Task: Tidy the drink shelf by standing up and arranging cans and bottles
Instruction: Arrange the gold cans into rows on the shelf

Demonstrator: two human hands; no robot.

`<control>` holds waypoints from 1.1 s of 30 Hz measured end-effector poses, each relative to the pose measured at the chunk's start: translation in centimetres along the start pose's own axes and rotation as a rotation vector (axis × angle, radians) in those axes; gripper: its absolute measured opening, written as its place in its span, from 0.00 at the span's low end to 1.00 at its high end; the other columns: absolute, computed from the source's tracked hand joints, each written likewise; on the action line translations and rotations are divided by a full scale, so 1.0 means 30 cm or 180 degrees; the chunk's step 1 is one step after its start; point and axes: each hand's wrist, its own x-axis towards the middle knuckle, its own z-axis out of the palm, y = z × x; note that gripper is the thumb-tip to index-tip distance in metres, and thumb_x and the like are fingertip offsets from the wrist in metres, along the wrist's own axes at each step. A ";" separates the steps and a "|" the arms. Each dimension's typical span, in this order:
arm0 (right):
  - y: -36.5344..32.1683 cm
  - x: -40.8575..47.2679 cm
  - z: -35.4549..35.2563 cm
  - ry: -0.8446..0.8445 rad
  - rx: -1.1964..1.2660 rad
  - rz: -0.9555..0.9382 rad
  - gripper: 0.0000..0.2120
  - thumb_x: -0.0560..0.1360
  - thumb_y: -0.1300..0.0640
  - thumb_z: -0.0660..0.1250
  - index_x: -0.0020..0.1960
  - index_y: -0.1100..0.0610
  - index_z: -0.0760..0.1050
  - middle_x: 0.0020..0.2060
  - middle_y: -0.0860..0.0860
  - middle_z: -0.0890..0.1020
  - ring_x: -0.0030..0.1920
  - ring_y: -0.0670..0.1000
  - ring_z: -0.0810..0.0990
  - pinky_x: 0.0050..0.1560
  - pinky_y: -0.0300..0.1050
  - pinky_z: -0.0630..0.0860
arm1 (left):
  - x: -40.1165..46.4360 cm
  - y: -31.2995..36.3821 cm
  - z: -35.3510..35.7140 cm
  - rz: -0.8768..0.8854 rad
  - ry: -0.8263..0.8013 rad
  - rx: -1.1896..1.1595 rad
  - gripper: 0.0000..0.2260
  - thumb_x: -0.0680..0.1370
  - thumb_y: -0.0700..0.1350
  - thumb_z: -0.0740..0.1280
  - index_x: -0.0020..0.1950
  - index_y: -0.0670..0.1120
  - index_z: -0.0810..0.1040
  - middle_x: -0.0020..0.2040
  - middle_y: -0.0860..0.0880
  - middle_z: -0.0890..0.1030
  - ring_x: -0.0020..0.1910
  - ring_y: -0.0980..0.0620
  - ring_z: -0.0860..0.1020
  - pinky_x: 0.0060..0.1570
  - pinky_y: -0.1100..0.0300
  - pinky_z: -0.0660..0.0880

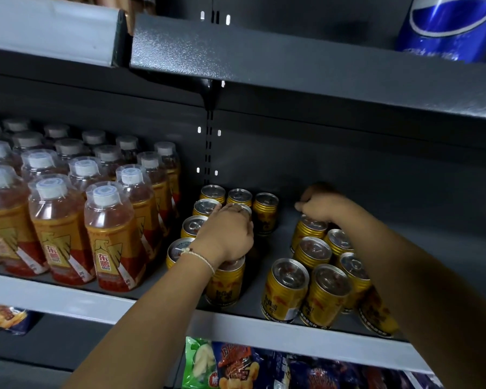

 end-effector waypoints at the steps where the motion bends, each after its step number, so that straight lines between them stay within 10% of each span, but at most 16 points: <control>1: 0.009 -0.012 -0.006 -0.0107 -0.0116 0.0002 0.22 0.82 0.43 0.62 0.66 0.57 0.77 0.60 0.56 0.80 0.55 0.55 0.78 0.48 0.46 0.72 | -0.001 0.001 -0.004 0.0013 0.0042 -0.0005 0.16 0.81 0.49 0.56 0.64 0.45 0.74 0.65 0.45 0.76 0.68 0.46 0.69 0.75 0.49 0.55; 9: 0.029 -0.064 0.027 -0.0135 -0.0222 0.0018 0.29 0.71 0.40 0.75 0.64 0.58 0.77 0.57 0.54 0.81 0.53 0.54 0.79 0.49 0.45 0.76 | -0.030 0.027 -0.045 0.0153 0.0179 -0.0180 0.10 0.81 0.48 0.59 0.42 0.46 0.72 0.44 0.46 0.77 0.49 0.46 0.75 0.48 0.57 0.69; 21: 0.030 -0.048 0.068 -0.0425 0.1431 -0.0674 0.34 0.68 0.68 0.77 0.67 0.42 0.72 0.66 0.47 0.77 0.65 0.50 0.76 0.57 0.46 0.79 | -0.049 0.017 -0.060 0.0108 0.0123 -0.0245 0.09 0.80 0.47 0.60 0.52 0.43 0.76 0.54 0.43 0.80 0.55 0.43 0.76 0.54 0.50 0.75; 27: -0.006 -0.058 0.069 -0.0007 0.0272 -0.0281 0.28 0.69 0.32 0.72 0.55 0.54 0.76 0.52 0.48 0.80 0.51 0.51 0.79 0.44 0.45 0.75 | -0.041 0.011 -0.041 0.0074 0.0143 -0.0095 0.11 0.80 0.47 0.59 0.59 0.45 0.75 0.58 0.43 0.79 0.59 0.43 0.75 0.62 0.51 0.70; 30: -0.029 -0.074 0.075 0.0166 0.0179 -0.0216 0.24 0.70 0.34 0.72 0.45 0.55 0.77 0.40 0.53 0.80 0.40 0.50 0.78 0.32 0.43 0.68 | -0.043 0.008 -0.028 0.0026 0.0145 -0.0014 0.16 0.81 0.49 0.57 0.66 0.45 0.73 0.64 0.43 0.76 0.63 0.43 0.73 0.64 0.50 0.70; 33: -0.034 -0.081 0.069 0.0117 0.0498 -0.0216 0.23 0.70 0.43 0.76 0.55 0.59 0.79 0.50 0.56 0.82 0.48 0.53 0.80 0.43 0.49 0.77 | -0.045 0.003 -0.018 0.0010 0.0169 -0.0013 0.18 0.81 0.49 0.56 0.68 0.45 0.71 0.66 0.43 0.74 0.64 0.43 0.72 0.61 0.49 0.73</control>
